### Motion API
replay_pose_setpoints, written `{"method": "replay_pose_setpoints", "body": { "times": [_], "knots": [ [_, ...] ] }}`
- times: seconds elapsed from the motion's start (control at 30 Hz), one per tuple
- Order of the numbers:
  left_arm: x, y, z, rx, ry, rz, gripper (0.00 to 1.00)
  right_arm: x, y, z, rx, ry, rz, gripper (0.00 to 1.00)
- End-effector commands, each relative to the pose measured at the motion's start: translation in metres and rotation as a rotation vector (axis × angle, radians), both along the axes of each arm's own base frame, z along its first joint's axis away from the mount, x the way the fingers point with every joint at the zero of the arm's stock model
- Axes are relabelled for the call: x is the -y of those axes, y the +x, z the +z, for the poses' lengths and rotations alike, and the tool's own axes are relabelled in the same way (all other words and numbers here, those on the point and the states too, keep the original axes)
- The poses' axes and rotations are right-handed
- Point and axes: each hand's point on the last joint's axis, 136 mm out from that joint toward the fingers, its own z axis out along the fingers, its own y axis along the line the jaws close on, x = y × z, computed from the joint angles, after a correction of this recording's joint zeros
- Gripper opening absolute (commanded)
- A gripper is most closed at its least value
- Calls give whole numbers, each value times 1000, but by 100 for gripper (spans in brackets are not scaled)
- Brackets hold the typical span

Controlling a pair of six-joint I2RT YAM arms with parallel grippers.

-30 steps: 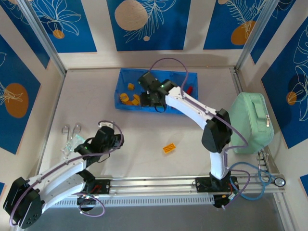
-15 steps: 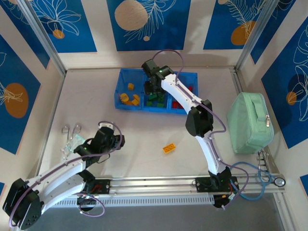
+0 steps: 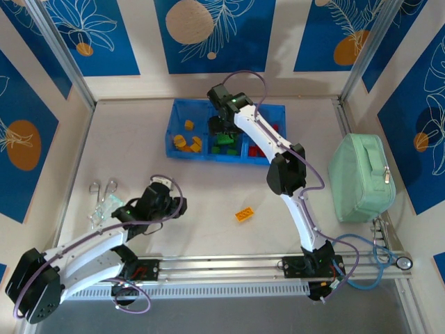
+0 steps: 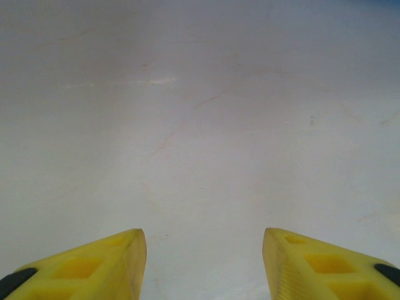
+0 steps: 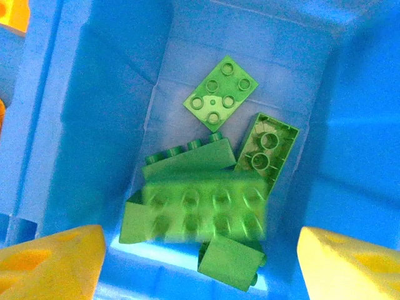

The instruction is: Sort the legos into containers by color

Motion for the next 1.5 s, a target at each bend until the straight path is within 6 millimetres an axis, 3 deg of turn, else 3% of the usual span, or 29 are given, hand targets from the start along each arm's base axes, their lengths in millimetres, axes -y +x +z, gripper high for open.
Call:
{"method": "replay_pose_setpoints", "body": {
  "times": [0.0,0.4,0.67,0.9,1.1,1.47],
  "knots": [
    [25,5,25,55,-56,-98,54,0,-3,10,-8,14,10,83],
    [79,-4,37,60,-29,-320,62,7,-29,68,93,61,8,84],
    [128,-22,23,18,42,-512,64,41,-69,87,154,141,-50,85],
    [176,-37,12,-35,80,-662,66,84,-104,75,154,184,-130,86],
    [207,-47,-3,-59,189,-763,67,107,-133,54,127,229,-175,87],
    [229,-43,-27,-82,270,-820,66,145,-175,18,89,251,-270,87]
  ]
}}
